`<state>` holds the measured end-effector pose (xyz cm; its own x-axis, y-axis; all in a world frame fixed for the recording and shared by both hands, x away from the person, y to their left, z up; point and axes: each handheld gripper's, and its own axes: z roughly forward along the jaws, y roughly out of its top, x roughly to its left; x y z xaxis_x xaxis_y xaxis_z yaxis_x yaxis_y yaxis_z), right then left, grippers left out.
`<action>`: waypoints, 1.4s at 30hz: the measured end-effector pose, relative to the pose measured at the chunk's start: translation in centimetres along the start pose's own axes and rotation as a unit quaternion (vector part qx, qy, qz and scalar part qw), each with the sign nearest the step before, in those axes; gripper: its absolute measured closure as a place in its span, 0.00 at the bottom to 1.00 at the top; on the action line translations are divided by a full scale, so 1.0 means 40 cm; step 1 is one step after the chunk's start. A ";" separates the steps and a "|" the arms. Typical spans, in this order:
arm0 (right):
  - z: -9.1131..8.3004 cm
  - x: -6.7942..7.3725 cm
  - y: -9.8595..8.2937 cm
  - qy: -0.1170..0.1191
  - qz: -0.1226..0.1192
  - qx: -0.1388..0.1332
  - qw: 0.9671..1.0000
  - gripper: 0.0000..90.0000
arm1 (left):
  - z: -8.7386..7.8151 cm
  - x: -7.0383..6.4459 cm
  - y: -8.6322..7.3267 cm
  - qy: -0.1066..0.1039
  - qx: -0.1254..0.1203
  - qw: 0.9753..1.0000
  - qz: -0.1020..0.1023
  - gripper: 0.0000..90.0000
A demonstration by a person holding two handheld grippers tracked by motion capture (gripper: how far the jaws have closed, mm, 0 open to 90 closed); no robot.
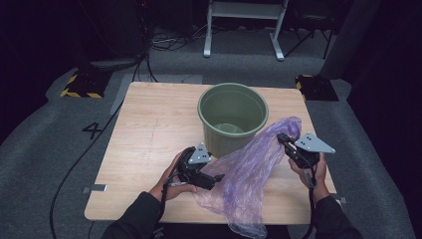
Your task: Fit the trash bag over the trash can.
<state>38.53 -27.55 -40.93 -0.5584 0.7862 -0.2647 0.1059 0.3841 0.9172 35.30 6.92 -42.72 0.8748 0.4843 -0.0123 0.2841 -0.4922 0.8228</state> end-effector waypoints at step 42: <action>0.007 0.168 0.271 0.137 -0.139 -0.147 0.970 0.98 | 0.080 -0.037 0.024 -0.026 -0.005 0.998 0.053 0.70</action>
<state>36.16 -17.97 -32.87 -0.7334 0.4989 -0.4618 -0.2962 0.3769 0.8776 35.54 3.41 -43.75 0.9190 0.3914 0.0468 0.1840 -0.5310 0.8271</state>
